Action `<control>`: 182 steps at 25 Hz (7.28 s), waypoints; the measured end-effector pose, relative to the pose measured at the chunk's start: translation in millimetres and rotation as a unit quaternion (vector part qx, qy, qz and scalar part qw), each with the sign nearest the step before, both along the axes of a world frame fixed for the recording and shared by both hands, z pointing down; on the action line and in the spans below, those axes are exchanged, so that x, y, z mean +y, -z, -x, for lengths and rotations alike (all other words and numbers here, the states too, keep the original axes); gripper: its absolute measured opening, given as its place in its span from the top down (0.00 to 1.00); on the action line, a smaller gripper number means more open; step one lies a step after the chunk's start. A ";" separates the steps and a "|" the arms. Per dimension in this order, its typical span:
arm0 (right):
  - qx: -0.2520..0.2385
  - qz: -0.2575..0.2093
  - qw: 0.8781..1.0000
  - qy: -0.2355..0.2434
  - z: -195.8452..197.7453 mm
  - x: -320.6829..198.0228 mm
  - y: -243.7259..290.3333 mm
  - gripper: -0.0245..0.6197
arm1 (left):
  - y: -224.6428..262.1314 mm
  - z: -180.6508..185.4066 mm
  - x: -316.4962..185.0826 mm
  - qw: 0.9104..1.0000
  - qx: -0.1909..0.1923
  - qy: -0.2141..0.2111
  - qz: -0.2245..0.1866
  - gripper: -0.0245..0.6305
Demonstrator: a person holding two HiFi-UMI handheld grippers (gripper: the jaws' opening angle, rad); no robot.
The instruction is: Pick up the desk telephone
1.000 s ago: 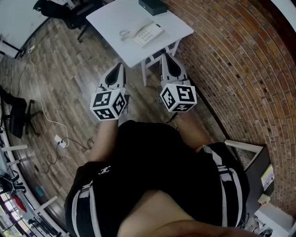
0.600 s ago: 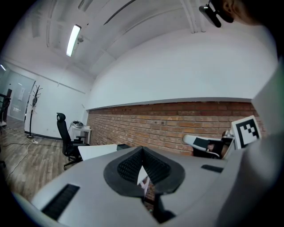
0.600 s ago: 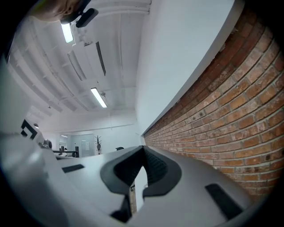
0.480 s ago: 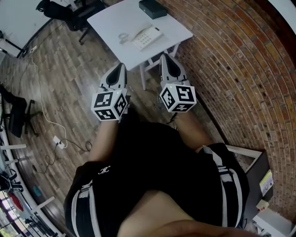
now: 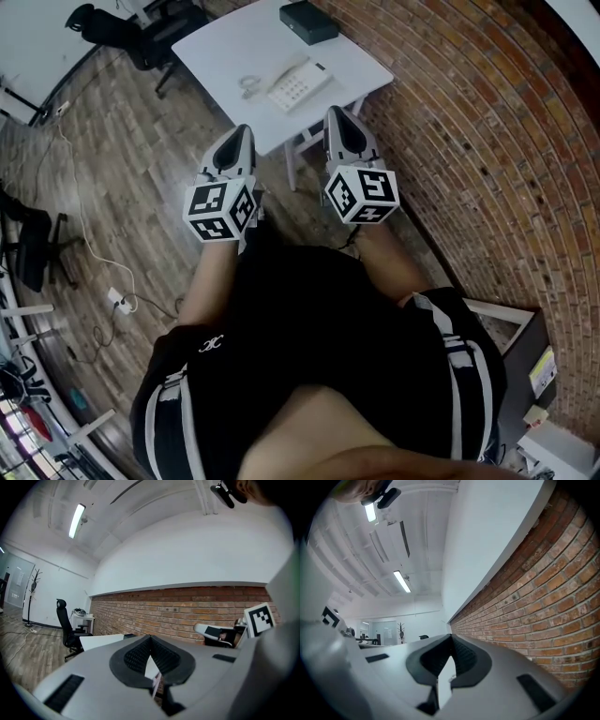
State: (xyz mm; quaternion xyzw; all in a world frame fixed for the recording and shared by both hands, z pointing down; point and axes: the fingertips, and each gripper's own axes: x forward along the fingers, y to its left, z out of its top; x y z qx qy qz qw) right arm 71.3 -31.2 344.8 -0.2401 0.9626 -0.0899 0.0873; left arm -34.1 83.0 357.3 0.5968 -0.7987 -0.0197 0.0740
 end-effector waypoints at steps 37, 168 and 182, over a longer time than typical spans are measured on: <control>0.088 0.099 0.973 -0.187 210.9 -188.4 -64.2 0.96 | -61.5 243.6 -241.2 0.969 0.069 -0.208 0.116 0.96; 0.042 0.117 0.985 -0.118 200.8 -222.7 6.1 0.69 | 25.7 203.5 -291.3 0.889 0.144 -0.433 0.046 0.53; 0.042 0.137 0.982 -0.123 190.4 -224.2 -5.9 0.69 | 14.8 193.8 -293.5 0.886 0.153 -0.433 0.068 0.53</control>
